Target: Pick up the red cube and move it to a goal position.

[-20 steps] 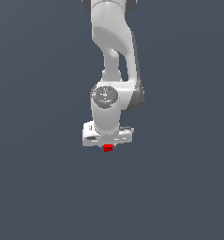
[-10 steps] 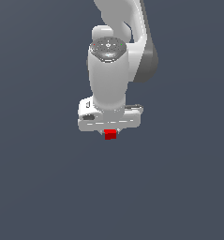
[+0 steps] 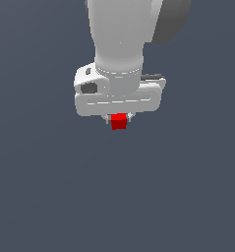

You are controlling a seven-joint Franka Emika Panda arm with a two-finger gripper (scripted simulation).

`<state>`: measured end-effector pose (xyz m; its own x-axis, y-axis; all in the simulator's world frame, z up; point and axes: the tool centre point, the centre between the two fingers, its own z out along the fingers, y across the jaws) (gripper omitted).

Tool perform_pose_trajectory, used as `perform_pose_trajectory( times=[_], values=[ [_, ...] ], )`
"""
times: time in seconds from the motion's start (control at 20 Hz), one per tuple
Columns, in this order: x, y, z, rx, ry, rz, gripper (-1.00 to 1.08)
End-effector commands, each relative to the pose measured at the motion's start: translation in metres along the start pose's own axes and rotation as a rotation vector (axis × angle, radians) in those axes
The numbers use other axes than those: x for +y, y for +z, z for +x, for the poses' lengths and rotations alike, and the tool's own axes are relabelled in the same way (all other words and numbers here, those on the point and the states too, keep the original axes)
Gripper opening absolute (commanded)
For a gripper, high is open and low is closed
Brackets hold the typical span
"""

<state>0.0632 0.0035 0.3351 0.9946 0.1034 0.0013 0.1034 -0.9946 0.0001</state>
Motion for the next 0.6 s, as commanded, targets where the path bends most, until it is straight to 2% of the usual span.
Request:
perform_pose_trajectory(
  times=[0.0, 0.55],
  values=[
    [-0.002, -0.020, 0.001, -0.001, 0.000, 0.000, -1.00],
    [-0.005, -0.062, 0.007, -0.001, 0.000, 0.000, -1.00]
  ],
)
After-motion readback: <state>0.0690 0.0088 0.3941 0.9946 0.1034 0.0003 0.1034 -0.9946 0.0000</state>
